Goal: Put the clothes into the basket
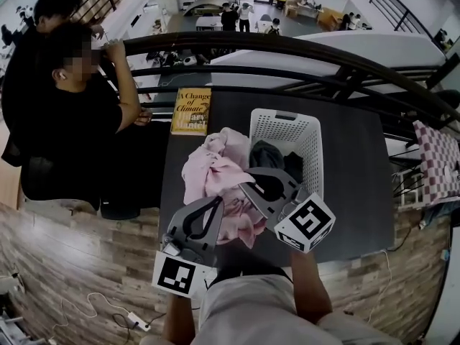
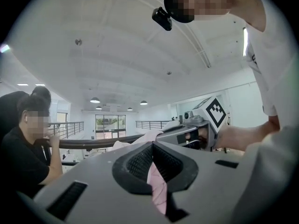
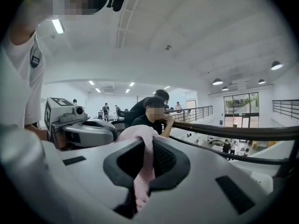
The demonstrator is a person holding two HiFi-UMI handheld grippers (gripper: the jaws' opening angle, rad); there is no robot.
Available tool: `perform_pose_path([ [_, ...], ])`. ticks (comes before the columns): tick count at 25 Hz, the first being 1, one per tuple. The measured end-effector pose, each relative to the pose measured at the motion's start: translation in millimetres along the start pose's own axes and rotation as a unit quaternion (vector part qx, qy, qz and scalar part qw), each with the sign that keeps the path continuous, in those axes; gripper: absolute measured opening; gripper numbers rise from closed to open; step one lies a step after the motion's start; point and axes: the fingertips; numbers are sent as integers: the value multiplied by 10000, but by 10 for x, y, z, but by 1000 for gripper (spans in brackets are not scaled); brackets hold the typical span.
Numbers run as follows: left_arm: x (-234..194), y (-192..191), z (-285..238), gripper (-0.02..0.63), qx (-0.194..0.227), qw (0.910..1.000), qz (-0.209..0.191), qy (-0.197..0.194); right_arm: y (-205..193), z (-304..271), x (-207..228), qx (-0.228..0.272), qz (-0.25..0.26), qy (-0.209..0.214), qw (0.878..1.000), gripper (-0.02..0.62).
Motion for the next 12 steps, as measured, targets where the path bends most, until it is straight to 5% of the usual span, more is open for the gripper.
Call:
perform_pose_path([
  [12, 245, 70, -506, 2, 5, 9984, -82, -564, -41, 471, 658, 13, -144, -753, 9971, 26],
])
Point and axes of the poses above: the fingertips, and each gripper's own axes: z backward along the fingers, x to its right, y out of its top, and after that the axes turned 9 degrees about -y, right-handed
